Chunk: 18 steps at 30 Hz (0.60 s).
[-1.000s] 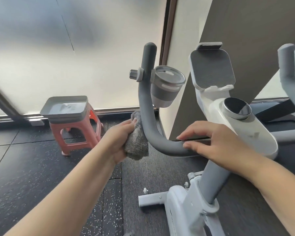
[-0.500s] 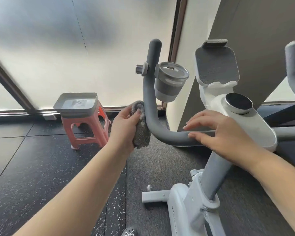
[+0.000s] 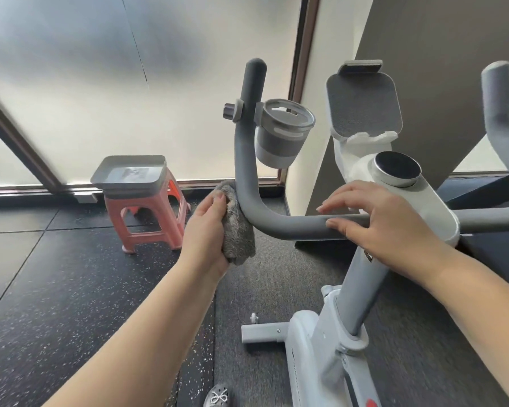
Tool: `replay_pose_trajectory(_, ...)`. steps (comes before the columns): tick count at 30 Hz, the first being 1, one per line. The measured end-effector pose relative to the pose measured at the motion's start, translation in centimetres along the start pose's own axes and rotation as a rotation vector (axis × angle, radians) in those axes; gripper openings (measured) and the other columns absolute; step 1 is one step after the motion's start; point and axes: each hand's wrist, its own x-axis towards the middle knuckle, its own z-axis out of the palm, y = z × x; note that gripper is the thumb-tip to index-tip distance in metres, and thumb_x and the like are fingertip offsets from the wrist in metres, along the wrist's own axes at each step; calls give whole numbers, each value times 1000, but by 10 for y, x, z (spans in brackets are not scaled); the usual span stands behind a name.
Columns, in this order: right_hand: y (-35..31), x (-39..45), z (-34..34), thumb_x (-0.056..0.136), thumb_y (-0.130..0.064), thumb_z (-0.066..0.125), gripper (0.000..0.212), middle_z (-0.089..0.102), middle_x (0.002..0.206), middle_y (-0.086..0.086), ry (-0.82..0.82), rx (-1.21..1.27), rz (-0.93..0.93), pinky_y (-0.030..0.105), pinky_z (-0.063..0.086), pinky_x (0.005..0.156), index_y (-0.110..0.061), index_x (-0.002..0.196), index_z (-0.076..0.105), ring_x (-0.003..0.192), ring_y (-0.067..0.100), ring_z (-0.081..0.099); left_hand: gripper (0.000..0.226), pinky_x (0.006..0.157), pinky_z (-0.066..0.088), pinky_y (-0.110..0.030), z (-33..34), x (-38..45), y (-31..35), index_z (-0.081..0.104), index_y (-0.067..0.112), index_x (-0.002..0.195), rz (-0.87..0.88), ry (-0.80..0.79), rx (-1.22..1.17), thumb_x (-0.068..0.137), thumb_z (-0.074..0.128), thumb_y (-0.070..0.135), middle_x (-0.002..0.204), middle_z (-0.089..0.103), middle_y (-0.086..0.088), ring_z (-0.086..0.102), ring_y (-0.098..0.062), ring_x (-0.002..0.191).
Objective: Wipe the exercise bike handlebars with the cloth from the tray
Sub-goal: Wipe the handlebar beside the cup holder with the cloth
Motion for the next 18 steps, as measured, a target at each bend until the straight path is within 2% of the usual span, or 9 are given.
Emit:
replay_pose_trajectory(3, 5, -3, -5, 77, -13, 75, 20, 67, 100, -9, 36, -23, -18, 33, 42, 94, -22, 95, 74, 103, 16, 58, 19, 59, 48, -30, 1, 4, -5, 67, 23, 103, -100, 16, -36, 97, 50, 27, 70, 69, 2, 62, -14, 54)
replay_pose_trajectory(6, 13, -9, -9, 77, -16, 76, 19, 67, 102, -9, 27, -42, -26, 34, 42, 95, -22, 95, 74, 104, 15, 57, 23, 53, 49, -26, 0, -6, -22, 65, 19, 113, -257, -19, -85, 93, 56, 25, 70, 68, 0, 60, -13, 52)
replay_pose_trajectory(9, 20, -12, -11, 76, -20, 78, 22, 67, 102, -10, -1, -82, -57, 37, 44, 94, -24, 97, 73, 102, 16, 57, 19, 53, 47, -26, 7, -23, -40, 65, 12, 103, -369, -132, -146, 86, 58, 18, 68, 64, -3, 56, -14, 55)
replay_pose_trajectory(12, 26, -14, -14, 73, -19, 80, 26, 67, 102, -8, 6, -105, -81, 38, 44, 93, -23, 98, 73, 99, 17, 57, 28, 50, 51, -26, 13, -29, -52, 60, 12, 100, -444, -210, -238, 73, 60, 19, 76, 58, -8, 56, -17, 55)
replay_pose_trajectory(16, 36, -19, -21, 70, -19, 82, 33, 67, 105, -9, 12, -129, -36, 35, 40, 98, -23, 102, 72, 101, 16, 56, 34, 53, 51, -27, 22, -35, -60, 58, 14, 106, -471, -234, -258, 73, 60, 16, 80, 57, -8, 56, -18, 58)
replay_pose_trajectory(18, 40, -20, -21, 69, -22, 82, 36, 66, 107, -10, -7, -158, -34, 34, 36, 102, -25, 103, 71, 103, 17, 57, 22, 54, 50, -27, 34, -41, -67, 60, 13, 99, -480, -221, -251, 80, 53, 7, 78, 59, -10, 55, -20, 59)
